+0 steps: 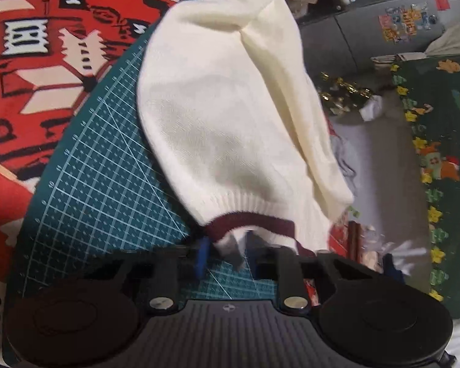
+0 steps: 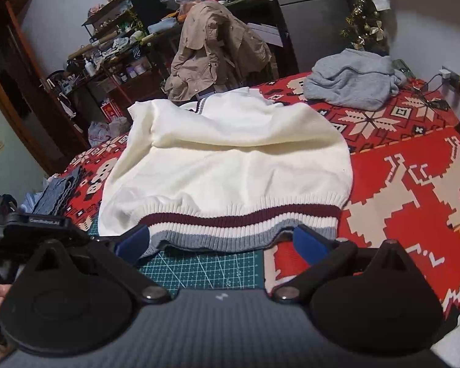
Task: Fold clothes
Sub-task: 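Grasp the striped hem with both grippers and pull it toward the body, then drag the hem with both grippers to straighten the sweater on the mat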
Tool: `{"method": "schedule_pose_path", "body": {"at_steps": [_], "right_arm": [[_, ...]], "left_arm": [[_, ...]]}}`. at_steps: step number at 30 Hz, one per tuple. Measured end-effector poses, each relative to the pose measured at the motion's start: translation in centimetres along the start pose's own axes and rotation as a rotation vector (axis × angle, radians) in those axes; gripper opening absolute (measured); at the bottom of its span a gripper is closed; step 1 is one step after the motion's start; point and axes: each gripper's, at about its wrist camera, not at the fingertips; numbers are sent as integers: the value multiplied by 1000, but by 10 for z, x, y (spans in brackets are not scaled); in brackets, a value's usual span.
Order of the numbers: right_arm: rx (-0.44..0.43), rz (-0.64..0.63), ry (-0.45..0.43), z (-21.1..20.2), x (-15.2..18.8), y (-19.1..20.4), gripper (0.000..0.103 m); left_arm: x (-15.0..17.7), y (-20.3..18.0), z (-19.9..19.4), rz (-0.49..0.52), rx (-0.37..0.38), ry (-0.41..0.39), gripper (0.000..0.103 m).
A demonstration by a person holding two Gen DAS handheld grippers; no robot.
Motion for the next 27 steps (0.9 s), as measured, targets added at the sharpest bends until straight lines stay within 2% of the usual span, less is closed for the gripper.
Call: {"method": "schedule_pose_path", "body": {"at_steps": [2,8,13,15,18,20,27], "right_arm": [[7,3,5,-1,1,-2,97],[25,37,2,-7,-1,-15,94],[82,82,24,-5,-5,-34,87],[109,99,37,-3,-6,-43,81],[139,131,77,6,-7,-56,60],[149,142,110,16,-6,-60,41],[189,75,170,44,-7,-46,40]], "left_arm": [[0,-3,-3,27,-37,-23,6],[-2,-19,-49,175,-84,-137,6],[-4,-17,-87,223,-80,-190,6],[-3,-13,-86,221,-92,-185,6],[-3,-7,-83,218,-111,-178,6],[-2,-2,-82,216,-124,-173,6],[-1,2,-78,230,-146,-163,6]]}}
Point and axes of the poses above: each gripper's, at about its wrist camera, not at the fingertips, and z roughly the way its jaws point, y to its left, x to its underside, and after that the axes turned 1 degree about -y, right-handed
